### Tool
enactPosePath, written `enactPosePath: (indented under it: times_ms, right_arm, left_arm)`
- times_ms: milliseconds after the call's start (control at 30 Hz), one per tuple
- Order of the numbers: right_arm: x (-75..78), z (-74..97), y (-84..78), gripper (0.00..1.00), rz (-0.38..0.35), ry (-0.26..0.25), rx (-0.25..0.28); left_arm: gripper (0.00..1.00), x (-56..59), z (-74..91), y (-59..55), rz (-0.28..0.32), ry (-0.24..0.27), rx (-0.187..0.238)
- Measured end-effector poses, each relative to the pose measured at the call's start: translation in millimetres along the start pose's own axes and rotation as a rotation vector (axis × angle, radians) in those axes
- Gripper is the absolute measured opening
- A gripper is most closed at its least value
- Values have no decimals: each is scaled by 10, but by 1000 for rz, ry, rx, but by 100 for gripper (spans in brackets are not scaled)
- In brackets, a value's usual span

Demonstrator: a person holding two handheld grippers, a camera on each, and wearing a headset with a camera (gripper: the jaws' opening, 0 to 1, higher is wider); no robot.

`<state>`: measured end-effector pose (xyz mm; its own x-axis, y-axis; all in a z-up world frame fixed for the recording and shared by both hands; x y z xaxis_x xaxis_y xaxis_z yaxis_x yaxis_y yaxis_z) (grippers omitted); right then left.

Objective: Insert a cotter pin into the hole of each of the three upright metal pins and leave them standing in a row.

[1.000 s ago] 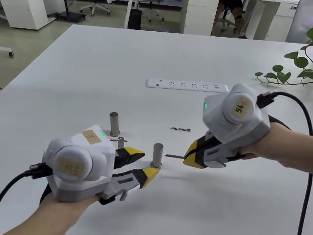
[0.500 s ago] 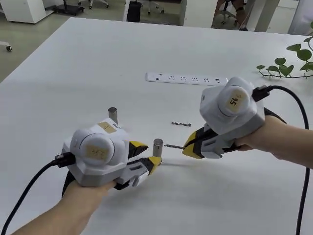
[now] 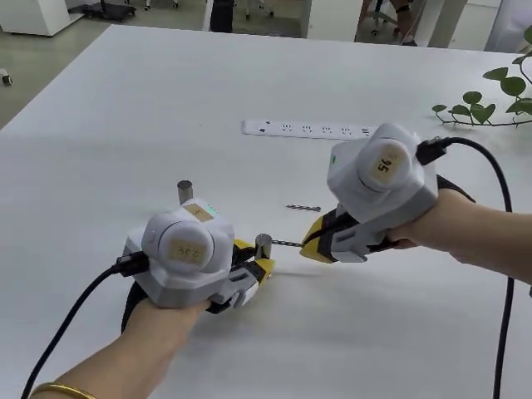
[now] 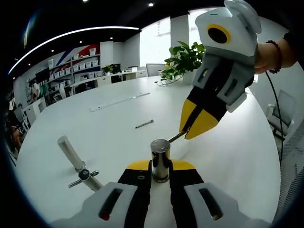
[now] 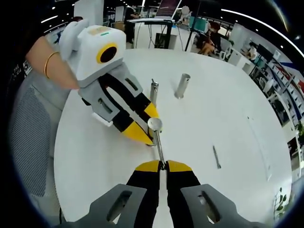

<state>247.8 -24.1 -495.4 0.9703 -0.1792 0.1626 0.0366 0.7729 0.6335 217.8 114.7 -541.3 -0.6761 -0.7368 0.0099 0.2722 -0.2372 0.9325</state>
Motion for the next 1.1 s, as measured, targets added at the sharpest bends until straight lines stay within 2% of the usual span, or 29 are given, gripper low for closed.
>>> enactPosePath:
  times_ms: [233, 500, 767, 833, 933, 1100]
  right_arm:
    - [-1, -44, 45, 0, 9, 7, 5]
    - [15, -50, 57, 0, 43, 16, -16]
    - [31, -50, 78, 0, 60, 41, 3]
    - [8, -45, 115, 0, 41, 51, 31]
    - [-4, -62, 152, 0, 53, 48, 32]
    - [-33, -78, 203, 0, 56, 51, 36]
  left_arm:
    - [10, 8, -3, 0, 1, 5, -1]
    - [10, 7, -4, -3, 1, 6, 3]
    - [10, 6, -7, -4, -5, -1, 3]
    - [10, 9, -8, -6, -7, -1, 3]
    - [10, 29, -14, -9, -24, 8, 3]
    - [10, 27, -21, -12, -19, 10, 7]
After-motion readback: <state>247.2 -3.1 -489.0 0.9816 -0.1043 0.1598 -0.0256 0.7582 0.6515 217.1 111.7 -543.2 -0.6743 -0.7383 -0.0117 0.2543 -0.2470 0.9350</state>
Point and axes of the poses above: the centre of the closed fingertips' face, and the gripper's own axes: z roughly backward along the fingers, x roughly to its right, y roughly out of its top, the point moved 9 cm from there along z, roughly backward along the fingers, and after that the axes turned 6 degrees about x, right-handed, at the moved point
